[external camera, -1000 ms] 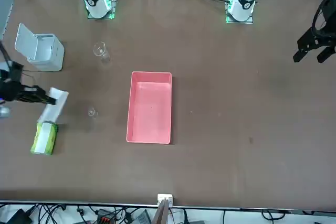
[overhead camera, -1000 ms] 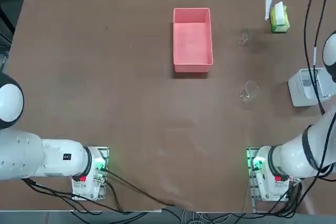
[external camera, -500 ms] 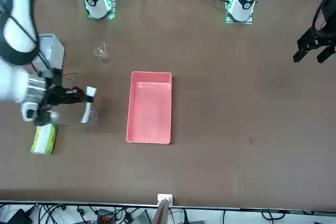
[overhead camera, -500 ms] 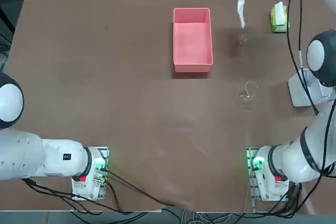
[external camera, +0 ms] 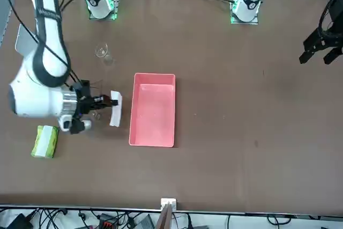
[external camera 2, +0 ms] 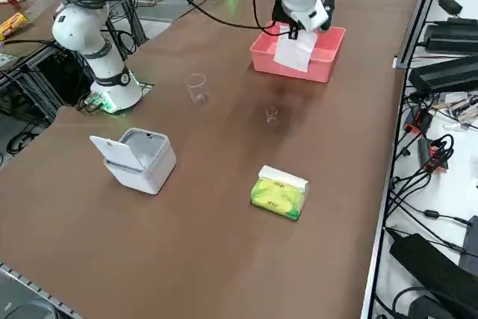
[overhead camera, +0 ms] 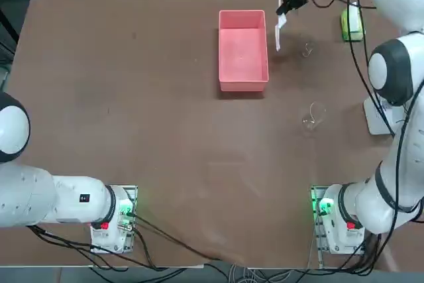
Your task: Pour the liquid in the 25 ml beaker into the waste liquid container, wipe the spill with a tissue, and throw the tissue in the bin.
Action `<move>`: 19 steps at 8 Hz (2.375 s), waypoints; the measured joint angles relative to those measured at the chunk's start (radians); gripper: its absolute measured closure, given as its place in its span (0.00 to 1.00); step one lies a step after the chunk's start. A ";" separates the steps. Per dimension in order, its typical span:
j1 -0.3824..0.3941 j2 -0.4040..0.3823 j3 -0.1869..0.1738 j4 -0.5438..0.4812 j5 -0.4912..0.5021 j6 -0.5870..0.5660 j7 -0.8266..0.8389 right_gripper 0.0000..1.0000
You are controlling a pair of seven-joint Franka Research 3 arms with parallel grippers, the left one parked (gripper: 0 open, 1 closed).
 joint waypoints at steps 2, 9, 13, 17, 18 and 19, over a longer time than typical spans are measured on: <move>0.001 0.033 -0.004 -0.053 0.090 0.014 -0.215 0.97; -0.007 0.051 -0.008 -0.126 0.120 0.009 -0.468 0.97; 0.001 0.063 -0.007 -0.126 0.122 0.010 -0.489 0.97; 0.001 0.084 -0.008 -0.127 0.122 0.012 -0.516 0.97; 0.001 0.093 -0.008 -0.127 0.122 0.013 -0.526 0.97; 0.001 0.101 -0.009 -0.127 0.122 0.015 -0.531 0.97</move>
